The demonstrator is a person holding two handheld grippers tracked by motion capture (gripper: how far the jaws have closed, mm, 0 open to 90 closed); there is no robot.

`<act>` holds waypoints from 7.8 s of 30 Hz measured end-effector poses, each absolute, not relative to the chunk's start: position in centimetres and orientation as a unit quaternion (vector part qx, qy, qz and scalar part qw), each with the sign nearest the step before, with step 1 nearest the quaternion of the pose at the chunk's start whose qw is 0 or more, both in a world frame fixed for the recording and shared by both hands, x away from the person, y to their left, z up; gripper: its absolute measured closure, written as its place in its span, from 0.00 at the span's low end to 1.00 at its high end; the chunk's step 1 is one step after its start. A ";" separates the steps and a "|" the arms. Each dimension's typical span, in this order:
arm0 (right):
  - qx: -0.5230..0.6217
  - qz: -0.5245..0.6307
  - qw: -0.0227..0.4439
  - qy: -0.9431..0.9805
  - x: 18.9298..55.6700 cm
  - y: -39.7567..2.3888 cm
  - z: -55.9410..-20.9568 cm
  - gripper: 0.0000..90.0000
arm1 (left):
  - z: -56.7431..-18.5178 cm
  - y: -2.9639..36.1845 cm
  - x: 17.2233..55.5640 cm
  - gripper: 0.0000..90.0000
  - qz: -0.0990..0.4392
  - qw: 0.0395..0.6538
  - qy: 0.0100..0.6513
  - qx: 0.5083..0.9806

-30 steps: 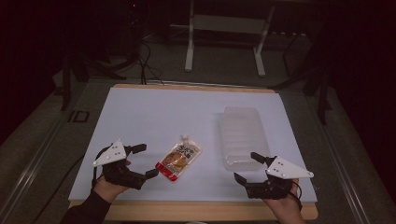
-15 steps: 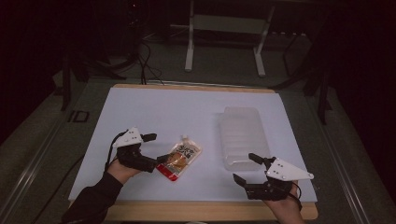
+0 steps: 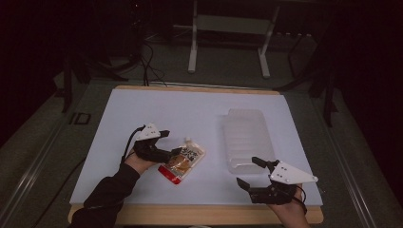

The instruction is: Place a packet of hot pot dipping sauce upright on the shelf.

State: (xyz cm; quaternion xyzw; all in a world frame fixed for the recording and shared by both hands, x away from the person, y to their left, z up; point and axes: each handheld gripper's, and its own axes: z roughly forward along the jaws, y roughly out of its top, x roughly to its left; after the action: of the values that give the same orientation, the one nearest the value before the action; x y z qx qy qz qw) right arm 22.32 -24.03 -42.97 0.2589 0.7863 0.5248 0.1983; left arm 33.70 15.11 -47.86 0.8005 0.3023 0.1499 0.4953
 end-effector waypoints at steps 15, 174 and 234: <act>0.257 0.519 0.188 0.793 22.4 -23.9 -43.2 0.20 | -50.4 13.0 36.3 0.28 0.144 0.429 0.384 0.805; 0.065 0.462 0.019 0.885 31.9 -18.8 -38.1 0.72 | -39.1 9.8 27.9 1.00 0.031 0.567 0.186 0.802; 0.070 0.355 0.110 0.926 35.0 -20.9 -30.0 1.00 | -41.5 12.9 27.4 0.05 0.088 0.560 0.219 0.794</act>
State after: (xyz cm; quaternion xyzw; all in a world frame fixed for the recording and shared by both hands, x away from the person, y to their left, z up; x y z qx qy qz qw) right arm 34.99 -20.93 -29.95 0.0701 0.9258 0.3549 0.1099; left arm 27.42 12.89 -41.54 0.7940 0.2191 0.0881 0.5602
